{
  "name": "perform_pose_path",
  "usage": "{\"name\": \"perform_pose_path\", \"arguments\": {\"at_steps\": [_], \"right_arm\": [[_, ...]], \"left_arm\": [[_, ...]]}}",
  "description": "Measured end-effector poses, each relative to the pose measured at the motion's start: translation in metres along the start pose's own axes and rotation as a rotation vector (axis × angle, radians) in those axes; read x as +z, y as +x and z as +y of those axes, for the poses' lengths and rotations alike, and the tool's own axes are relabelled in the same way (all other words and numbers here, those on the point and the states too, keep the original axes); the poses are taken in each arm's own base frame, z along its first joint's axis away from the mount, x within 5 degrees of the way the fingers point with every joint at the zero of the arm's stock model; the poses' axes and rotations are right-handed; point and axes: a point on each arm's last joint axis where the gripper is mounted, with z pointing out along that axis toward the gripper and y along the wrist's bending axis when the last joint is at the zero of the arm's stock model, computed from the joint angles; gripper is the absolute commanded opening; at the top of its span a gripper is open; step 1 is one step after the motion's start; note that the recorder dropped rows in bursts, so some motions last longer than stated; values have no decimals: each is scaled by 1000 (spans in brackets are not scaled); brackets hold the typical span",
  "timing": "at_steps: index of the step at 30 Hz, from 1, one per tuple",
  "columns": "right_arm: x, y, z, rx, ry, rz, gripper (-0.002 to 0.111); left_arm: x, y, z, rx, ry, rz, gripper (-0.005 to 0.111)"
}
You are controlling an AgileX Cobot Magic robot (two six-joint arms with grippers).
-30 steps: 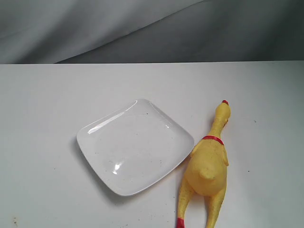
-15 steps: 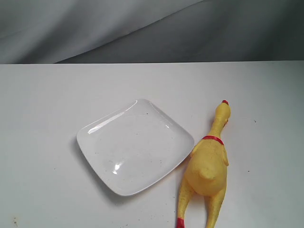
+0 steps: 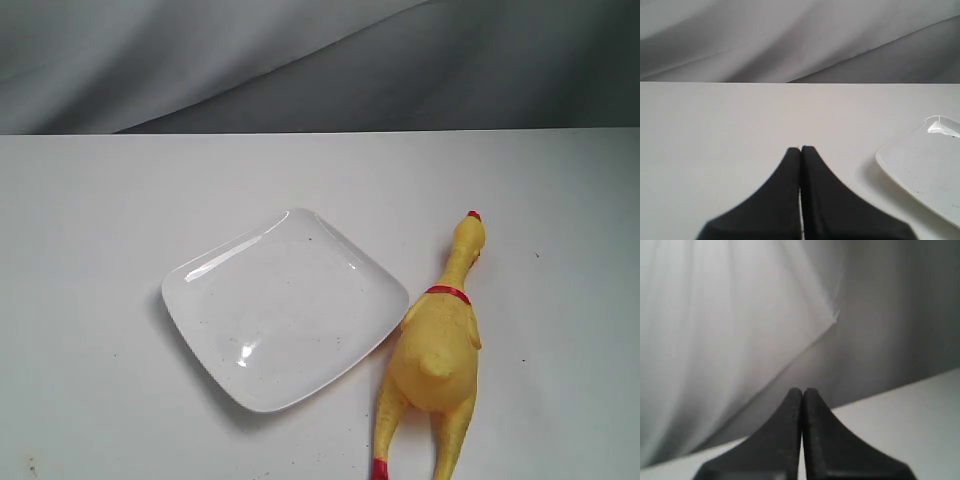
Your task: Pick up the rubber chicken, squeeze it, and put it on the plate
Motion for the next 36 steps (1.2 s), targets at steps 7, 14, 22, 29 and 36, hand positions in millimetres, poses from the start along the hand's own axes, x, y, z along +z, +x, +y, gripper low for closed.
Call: {"name": "perform_pose_path", "arguments": {"at_steps": [7,14,22,29,36], "right_arm": [[73,10,28,-204,-24,445,0],[132,42,32,-363,23,826,0],[182,76,27,-395,58,971,11],[218,102,24,-417,77,1099,28],[202,111,19,-502,58,1385,28]], "left_arm": [[0,0,0,0,0,0,0],[0,0,0,0,0,0,0],[0,0,0,0,0,0,0],[0,0,0,0,0,0,0],[0,0,0,0,0,0,0]]}}
